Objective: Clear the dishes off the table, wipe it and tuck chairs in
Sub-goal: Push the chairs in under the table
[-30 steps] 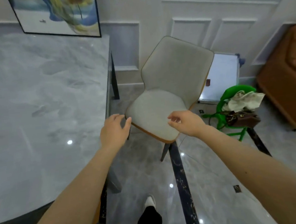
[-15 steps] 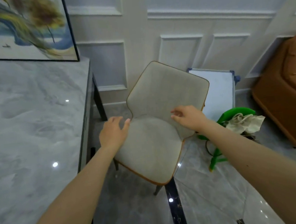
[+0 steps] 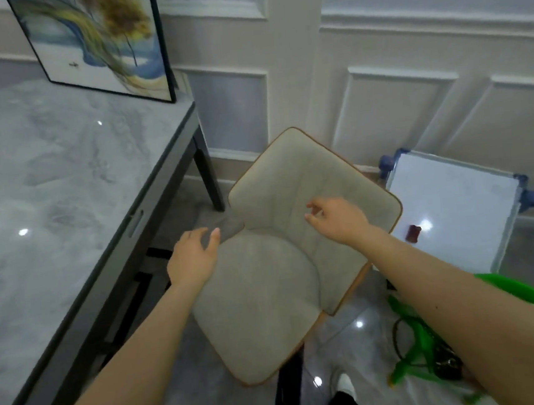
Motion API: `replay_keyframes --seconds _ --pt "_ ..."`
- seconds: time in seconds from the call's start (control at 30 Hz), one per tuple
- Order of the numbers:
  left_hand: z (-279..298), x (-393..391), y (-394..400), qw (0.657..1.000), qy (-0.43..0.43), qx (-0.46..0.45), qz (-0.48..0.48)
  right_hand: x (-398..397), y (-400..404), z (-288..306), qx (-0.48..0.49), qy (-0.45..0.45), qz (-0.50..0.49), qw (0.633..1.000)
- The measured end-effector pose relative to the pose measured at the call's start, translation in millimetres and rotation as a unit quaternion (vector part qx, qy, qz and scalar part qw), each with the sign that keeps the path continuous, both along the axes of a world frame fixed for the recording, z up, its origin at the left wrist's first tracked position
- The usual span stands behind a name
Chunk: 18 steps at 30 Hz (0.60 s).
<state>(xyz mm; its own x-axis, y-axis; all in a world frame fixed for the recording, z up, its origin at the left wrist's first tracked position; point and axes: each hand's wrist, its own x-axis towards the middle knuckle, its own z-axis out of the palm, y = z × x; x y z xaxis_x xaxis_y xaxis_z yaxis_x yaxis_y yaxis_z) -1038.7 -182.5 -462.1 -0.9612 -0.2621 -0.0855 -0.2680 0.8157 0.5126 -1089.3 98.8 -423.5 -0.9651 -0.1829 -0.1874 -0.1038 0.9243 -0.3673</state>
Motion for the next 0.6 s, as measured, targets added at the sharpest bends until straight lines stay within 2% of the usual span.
replay_keyframes --seconds 0.1,0.27,0.37,0.47,0.53,0.6 --pt "1.1 3.8 63.3 0.998 -0.023 0.034 0.038 -24.9 52.2 6.5 0.038 0.016 0.033 0.999" --pt "7.7 7.3 107.6 0.998 -0.008 0.036 0.059 -54.8 106.6 7.5 0.147 0.074 0.002 0.986" --pt "9.6 18.3 112.3 0.996 0.001 0.038 0.085 -53.4 122.3 -4.0 0.139 0.022 -0.041 0.989" --pt "10.1 38.5 115.4 0.993 0.010 0.039 0.114 -47.8 124.7 -16.4 0.097 -0.067 -0.031 0.992" --pt "7.5 55.7 118.3 0.990 0.012 0.039 0.132 -44.0 126.2 -22.0 0.121 -0.079 -0.021 0.989" --pt "-0.3 78.2 121.2 0.987 0.001 0.045 0.153 -38.6 131.1 -29.2 0.152 -0.052 -0.008 0.987"
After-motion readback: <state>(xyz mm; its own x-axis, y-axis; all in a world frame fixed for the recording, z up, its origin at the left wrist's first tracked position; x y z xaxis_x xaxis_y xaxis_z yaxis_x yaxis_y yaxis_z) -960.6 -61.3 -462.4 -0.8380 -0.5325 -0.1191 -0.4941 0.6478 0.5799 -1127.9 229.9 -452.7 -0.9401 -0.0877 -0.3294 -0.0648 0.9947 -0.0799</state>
